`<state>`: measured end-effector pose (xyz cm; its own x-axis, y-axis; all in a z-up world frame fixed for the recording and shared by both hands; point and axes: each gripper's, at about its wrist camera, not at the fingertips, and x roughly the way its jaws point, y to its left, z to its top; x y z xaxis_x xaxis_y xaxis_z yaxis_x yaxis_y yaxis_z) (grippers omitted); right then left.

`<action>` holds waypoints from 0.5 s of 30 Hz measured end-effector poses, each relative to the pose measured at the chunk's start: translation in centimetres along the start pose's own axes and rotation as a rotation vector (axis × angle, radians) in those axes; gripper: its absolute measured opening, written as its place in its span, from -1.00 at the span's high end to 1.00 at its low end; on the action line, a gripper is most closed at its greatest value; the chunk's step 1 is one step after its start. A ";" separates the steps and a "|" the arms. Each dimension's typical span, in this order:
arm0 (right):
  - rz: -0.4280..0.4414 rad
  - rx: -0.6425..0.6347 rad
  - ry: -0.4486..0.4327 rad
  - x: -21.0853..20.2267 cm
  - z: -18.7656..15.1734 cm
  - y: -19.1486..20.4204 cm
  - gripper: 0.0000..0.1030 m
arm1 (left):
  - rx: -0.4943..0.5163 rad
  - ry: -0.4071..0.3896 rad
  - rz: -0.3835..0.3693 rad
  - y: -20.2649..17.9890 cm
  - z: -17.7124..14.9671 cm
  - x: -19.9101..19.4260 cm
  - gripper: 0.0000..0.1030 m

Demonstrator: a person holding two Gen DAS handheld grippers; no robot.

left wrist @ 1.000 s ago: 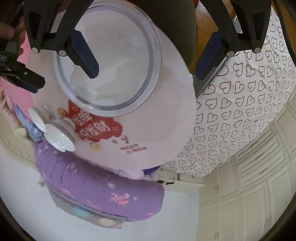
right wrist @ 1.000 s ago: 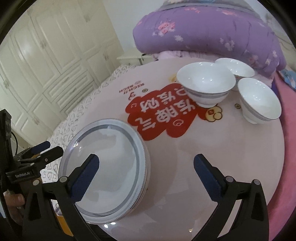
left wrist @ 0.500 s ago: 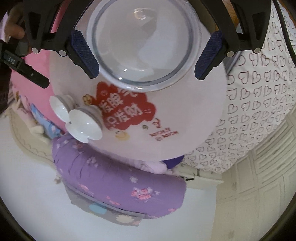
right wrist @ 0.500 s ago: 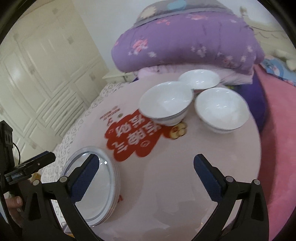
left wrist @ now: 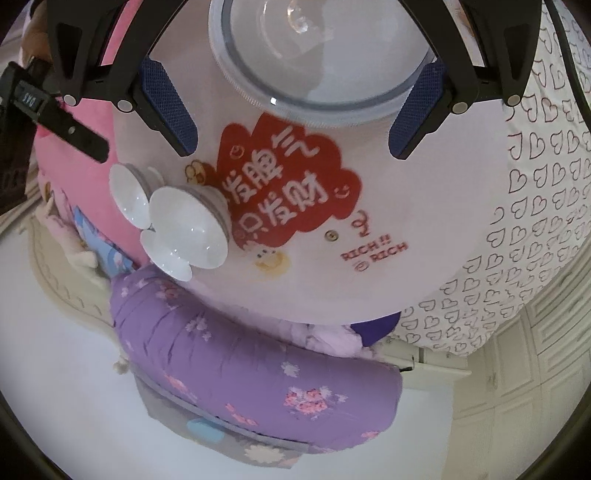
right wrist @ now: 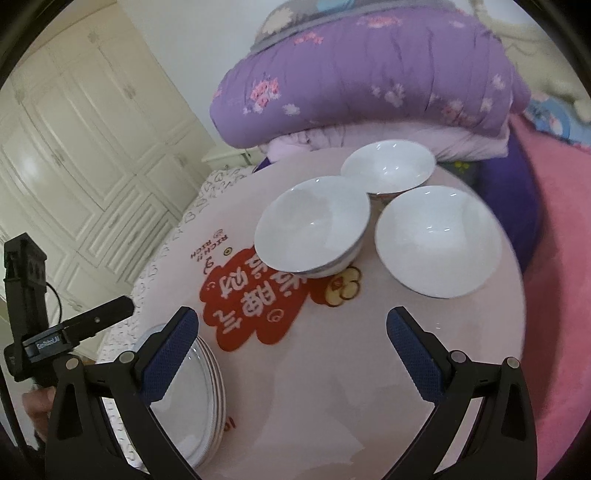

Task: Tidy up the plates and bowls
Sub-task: 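Move both grippers toward the group of white bowls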

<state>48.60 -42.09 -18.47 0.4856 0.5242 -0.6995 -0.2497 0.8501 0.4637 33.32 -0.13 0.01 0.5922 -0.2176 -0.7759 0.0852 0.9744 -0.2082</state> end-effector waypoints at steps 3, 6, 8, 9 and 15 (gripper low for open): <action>0.029 0.052 0.027 1.6 0.7 -0.4 -0.99 | 0.017 0.020 -0.005 -0.6 1.6 2.2 -0.99; 0.050 0.109 0.045 3.0 1.3 -1.0 -0.93 | 0.017 0.059 -0.009 -1.0 3.1 4.8 -0.99; 0.059 0.144 0.052 3.8 1.6 -1.4 -0.91 | 0.015 0.085 -0.017 -1.2 4.2 6.5 -0.99; 0.067 0.169 0.057 4.2 1.8 -1.7 -0.88 | 0.019 0.097 -0.014 -1.4 4.8 7.5 -0.99; 0.092 0.296 0.056 6.3 3.0 -3.5 -0.77 | 0.053 0.157 -0.013 -3.2 8.3 12.8 -0.98</action>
<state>55.02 -41.92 -22.91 0.4231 0.6072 -0.6725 -0.0319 0.7517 0.6587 47.32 -5.60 -4.33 0.4583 -0.2329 -0.8577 0.1367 0.9720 -0.1909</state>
